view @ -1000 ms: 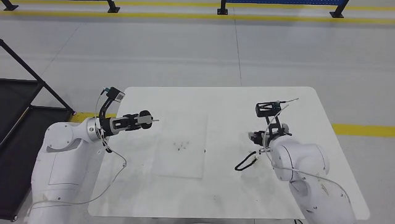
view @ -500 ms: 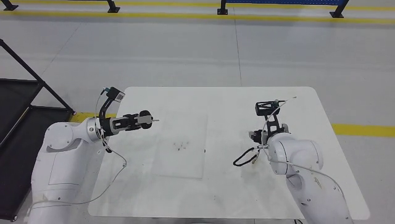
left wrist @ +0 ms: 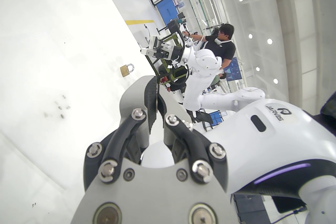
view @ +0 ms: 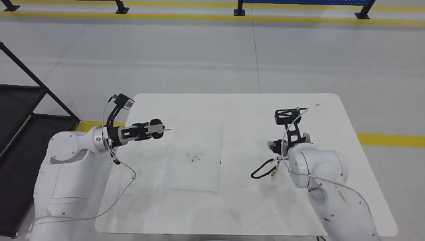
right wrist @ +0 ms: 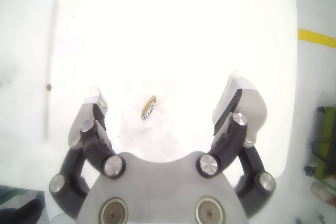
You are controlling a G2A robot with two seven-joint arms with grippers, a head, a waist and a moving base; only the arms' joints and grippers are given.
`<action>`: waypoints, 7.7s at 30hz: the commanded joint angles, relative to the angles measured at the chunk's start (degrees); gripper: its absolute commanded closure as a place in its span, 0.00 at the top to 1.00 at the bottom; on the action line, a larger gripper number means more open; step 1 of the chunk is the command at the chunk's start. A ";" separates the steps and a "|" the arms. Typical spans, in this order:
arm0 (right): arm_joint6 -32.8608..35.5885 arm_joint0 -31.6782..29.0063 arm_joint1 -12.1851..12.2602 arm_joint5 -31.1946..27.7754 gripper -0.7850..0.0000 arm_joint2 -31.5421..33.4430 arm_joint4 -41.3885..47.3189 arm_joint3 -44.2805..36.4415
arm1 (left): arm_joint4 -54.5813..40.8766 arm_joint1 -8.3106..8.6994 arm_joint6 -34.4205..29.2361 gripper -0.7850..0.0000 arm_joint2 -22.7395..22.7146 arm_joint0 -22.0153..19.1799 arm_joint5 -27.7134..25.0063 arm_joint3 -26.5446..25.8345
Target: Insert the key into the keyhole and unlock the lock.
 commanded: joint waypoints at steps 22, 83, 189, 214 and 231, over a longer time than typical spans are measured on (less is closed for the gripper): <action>5.47 2.29 -3.70 -5.46 1.00 4.40 7.46 13.47 | 0.00 0.00 0.00 0.00 0.00 0.00 0.00 0.00; 5.47 -2.66 -11.63 -5.46 0.00 11.20 8.94 14.91 | 0.00 0.00 0.00 0.00 0.00 0.00 0.00 0.00; -25.02 -1.91 -10.95 -21.51 0.00 13.93 89.31 22.71 | -2.46 -3.58 12.18 0.00 25.46 -12.74 -0.34 7.60; -25.02 -1.91 -10.95 -21.51 0.00 13.93 89.31 22.71 | -3.94 -4.54 14.56 0.00 31.42 -15.72 -3.03 10.72; -25.02 -1.91 -10.95 -21.51 0.00 13.93 89.31 22.71 | -5.39 -4.70 15.13 0.00 32.61 -16.51 -3.71 11.85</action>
